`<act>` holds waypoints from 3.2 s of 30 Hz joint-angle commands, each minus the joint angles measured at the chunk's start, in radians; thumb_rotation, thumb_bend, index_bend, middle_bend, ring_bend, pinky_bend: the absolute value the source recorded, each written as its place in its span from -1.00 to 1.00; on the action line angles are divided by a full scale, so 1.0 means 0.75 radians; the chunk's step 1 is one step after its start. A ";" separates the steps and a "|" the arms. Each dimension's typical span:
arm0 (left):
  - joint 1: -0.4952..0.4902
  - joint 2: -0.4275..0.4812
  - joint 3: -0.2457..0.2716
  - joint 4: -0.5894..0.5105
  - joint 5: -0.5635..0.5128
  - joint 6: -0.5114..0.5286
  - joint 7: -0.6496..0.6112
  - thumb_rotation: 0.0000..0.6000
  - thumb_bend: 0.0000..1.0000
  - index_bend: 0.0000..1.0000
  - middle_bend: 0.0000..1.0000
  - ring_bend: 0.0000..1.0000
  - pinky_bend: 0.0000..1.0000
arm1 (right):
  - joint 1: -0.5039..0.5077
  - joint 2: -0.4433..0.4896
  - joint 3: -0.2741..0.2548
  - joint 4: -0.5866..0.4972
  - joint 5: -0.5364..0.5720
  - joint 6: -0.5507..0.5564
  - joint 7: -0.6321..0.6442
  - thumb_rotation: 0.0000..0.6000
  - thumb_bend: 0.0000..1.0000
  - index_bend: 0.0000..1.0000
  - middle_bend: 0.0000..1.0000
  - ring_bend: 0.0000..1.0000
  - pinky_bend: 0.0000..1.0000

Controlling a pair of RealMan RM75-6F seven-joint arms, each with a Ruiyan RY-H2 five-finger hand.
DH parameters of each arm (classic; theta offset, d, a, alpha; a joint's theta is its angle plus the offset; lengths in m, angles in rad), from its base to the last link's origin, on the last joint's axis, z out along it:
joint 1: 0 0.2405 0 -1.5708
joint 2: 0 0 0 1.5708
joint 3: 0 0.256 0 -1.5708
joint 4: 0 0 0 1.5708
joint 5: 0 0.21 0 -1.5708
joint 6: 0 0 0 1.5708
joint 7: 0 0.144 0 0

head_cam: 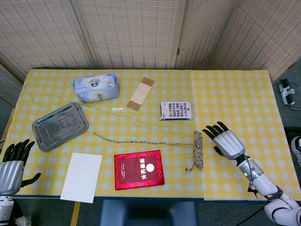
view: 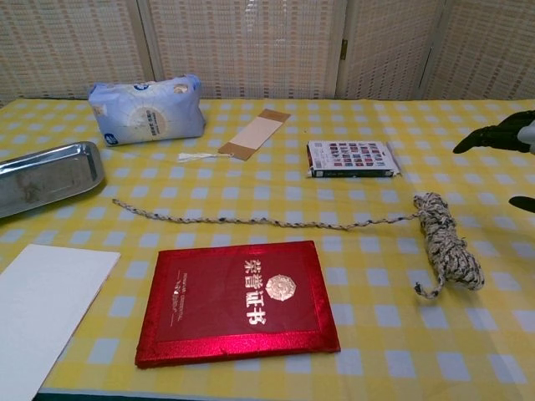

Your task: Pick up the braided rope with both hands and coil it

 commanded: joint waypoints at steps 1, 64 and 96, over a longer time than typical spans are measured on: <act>0.001 0.001 0.002 0.000 -0.004 -0.004 -0.003 1.00 -0.60 -0.76 -0.82 -0.83 -1.00 | 0.051 -0.056 -0.031 0.063 -0.041 -0.046 0.012 1.00 -0.19 -0.66 -0.65 -0.64 -0.78; -0.004 -0.014 0.018 0.058 -0.053 -0.091 -0.055 1.00 -0.60 -0.76 -0.82 -0.82 -1.00 | 0.149 -0.365 -0.193 0.580 -0.080 0.052 0.224 1.00 -0.18 -0.16 -0.34 -0.38 -0.74; -0.362 -0.125 -0.113 0.122 0.176 -0.309 -0.150 1.00 -0.52 -0.23 -0.39 -0.38 -0.51 | 0.187 -0.282 -0.206 0.523 -0.097 0.099 0.303 1.00 0.10 0.49 0.15 0.23 0.01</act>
